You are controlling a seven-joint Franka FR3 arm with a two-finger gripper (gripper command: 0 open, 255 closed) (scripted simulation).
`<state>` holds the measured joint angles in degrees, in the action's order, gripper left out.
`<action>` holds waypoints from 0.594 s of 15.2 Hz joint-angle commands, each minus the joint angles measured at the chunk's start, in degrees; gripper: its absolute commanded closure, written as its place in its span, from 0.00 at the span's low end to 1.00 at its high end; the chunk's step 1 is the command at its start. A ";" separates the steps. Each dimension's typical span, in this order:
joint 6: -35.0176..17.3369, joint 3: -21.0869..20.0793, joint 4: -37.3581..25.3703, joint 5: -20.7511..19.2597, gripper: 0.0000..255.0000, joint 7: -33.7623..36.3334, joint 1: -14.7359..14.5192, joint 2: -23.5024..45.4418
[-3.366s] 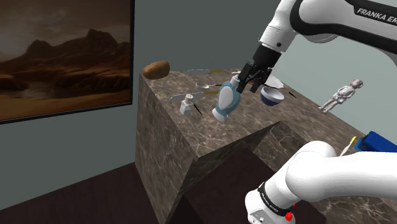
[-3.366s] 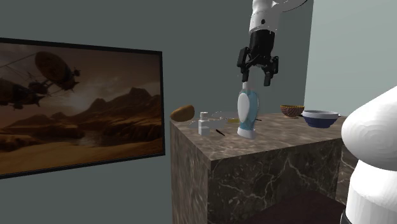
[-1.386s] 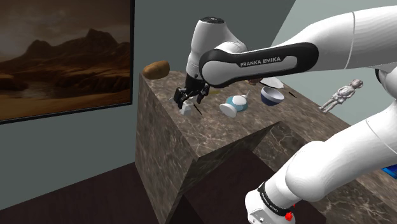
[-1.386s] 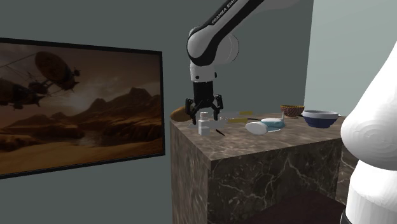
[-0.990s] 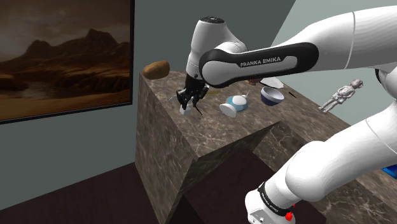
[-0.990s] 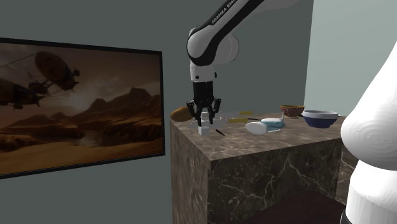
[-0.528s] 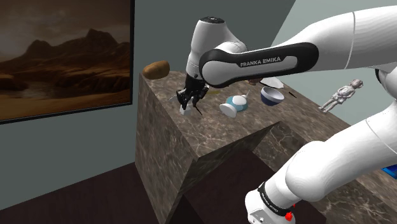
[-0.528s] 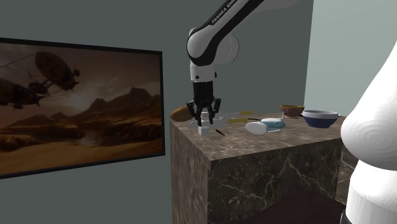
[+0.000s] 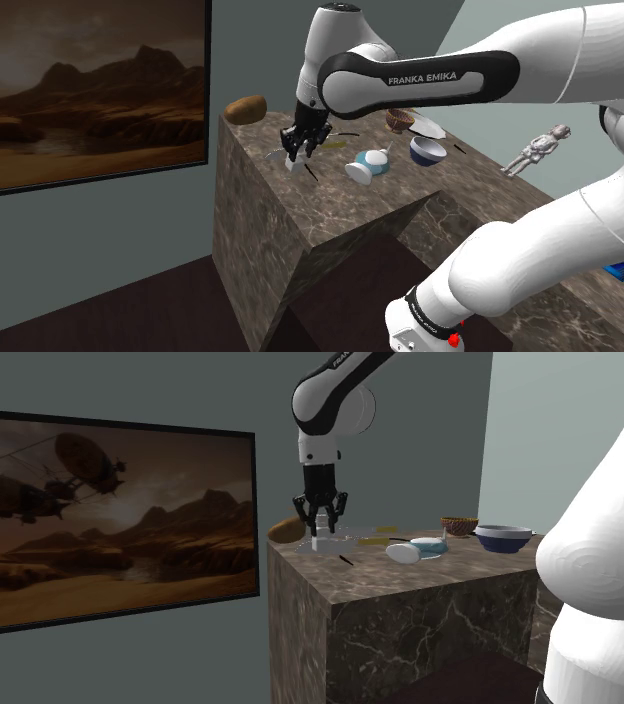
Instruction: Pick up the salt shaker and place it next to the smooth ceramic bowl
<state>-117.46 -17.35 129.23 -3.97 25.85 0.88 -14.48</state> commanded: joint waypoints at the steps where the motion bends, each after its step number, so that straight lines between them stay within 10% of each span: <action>1: 1.58 0.13 -1.08 0.19 1.00 -0.33 -0.01 -0.51; 9: 7.74 0.49 -6.18 0.63 1.00 -1.29 0.00 -1.68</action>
<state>-110.49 -16.92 123.58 -3.41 24.71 0.87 -15.93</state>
